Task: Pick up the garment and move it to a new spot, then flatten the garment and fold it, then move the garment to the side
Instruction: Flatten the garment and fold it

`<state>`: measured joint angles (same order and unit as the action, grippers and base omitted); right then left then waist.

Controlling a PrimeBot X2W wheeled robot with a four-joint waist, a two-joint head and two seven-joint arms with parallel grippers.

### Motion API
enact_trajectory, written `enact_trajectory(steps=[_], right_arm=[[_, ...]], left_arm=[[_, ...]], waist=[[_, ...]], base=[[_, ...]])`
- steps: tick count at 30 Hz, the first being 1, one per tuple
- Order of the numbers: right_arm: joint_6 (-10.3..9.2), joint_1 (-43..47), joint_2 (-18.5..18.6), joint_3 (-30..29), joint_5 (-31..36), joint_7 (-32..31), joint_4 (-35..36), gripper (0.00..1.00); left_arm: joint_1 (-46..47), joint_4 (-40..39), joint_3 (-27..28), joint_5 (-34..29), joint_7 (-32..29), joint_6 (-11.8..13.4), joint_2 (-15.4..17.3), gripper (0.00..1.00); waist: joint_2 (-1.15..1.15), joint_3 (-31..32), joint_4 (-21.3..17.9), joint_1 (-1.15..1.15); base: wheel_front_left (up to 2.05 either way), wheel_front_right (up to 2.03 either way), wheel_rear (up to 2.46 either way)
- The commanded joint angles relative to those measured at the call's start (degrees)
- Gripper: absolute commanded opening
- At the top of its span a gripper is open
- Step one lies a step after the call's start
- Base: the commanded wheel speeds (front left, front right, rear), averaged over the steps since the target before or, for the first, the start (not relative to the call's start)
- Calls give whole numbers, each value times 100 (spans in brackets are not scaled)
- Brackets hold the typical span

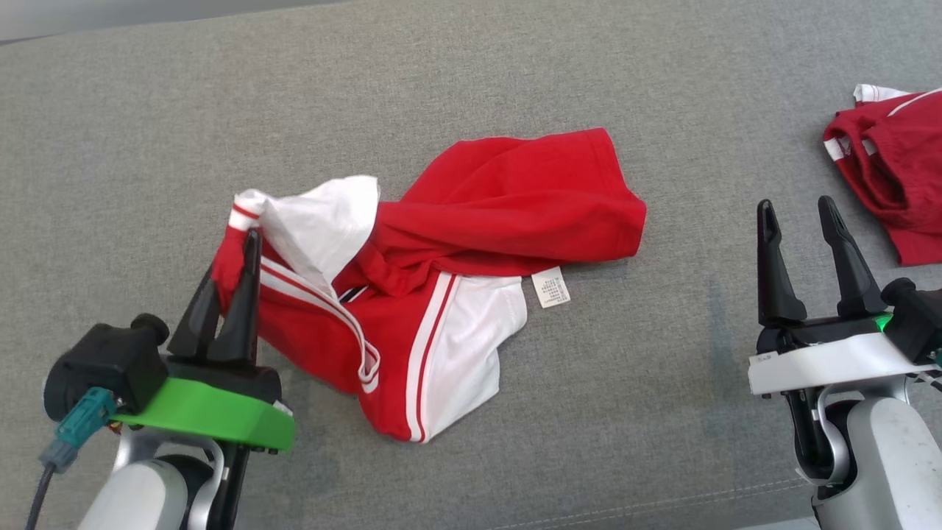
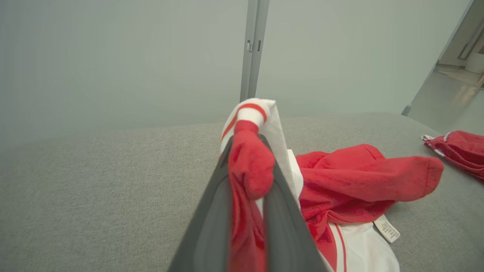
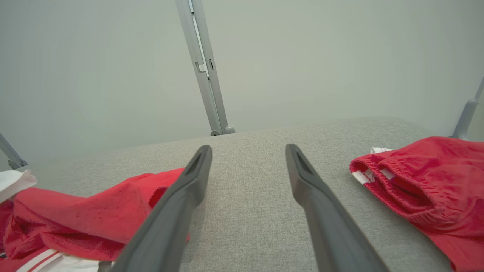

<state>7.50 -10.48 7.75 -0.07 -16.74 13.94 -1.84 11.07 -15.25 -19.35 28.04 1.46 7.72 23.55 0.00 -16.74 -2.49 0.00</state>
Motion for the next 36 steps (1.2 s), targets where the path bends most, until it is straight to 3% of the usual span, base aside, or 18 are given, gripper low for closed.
enact_trajectory(steps=[1, 7, 8, 9, 10, 17, 27, 36], right_arm=[[-2, -41, 4, 0, -21, -6, 3, 100], [-2, -56, 14, -1, -34, -21, -33, 100], [-2, -53, 19, -6, -34, -18, -38, 100], [-2, -49, 24, -9, -34, -23, -40, 100], [-2, -46, 30, -8, -31, -33, -36, 100], [-2, -29, 62, 4, 31, -77, 30, 100], [-2, 94, 98, -5, 158, -133, 116, 100], [-2, 236, 130, 31, 210, -224, 173, 100]], left_arm=[[-117, 192, 20, 100, 121, -57, -71, 0], [-320, 1480, 32, 626, 578, -375, -403, 2], [-307, 1587, 16, 648, 609, -400, -431, 35], [-278, 1671, 20, 637, 645, -422, -450, 81], [-244, 1726, 31, 639, 715, -420, -484, 100], [-105, 1730, 145, 420, 1081, -211, -544, 100], [-198, 1180, 552, -269, 1341, 408, -481, 100], [-541, 841, 665, -536, 1366, 598, -365, 100]], waist=[[0, -33, -9, 0], [0, -73, 4, 0], [0, -69, 11, 0], [0, -61, 20, 0], [0, -56, 29, 0], [0, 55, 83, 0], [0, 323, 128, 0], [0, 477, 173, 0]], base=[[0, 0, 0], [0, 0, 0], [0, 0, 0], [0, 0, 0], [0, 0, 0], [0, 0, 0], [0, 0, 0], [0, 0, 0]])
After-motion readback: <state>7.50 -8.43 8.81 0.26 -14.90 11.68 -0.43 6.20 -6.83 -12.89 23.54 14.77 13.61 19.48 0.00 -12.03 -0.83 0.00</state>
